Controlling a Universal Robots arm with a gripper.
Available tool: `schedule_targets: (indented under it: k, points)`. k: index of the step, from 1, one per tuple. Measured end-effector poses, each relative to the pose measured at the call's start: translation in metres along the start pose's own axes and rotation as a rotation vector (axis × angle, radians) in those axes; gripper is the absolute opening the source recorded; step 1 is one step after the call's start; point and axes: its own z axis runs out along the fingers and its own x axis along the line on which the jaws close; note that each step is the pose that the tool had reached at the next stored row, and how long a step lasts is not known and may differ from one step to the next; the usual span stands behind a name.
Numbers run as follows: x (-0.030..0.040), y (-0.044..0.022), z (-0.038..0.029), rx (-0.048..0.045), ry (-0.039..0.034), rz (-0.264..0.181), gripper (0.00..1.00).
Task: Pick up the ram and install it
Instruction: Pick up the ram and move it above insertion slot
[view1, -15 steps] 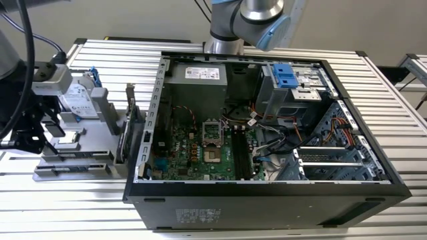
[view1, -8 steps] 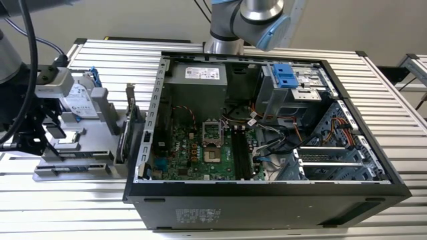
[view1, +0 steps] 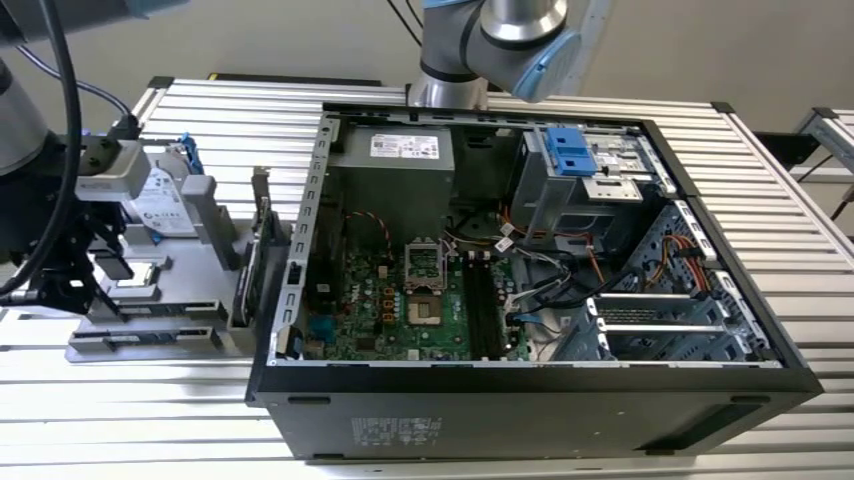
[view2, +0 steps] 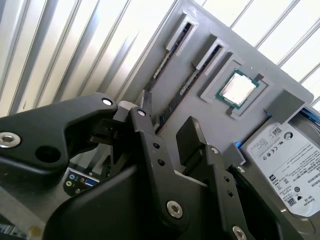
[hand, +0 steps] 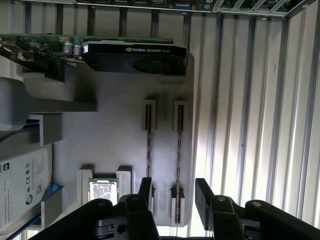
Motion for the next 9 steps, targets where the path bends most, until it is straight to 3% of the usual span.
schedule_targets:
  k: [9]
  points:
    - [0.0000,0.0000,0.0077,0.0037,0.0001,-0.002,1.00]
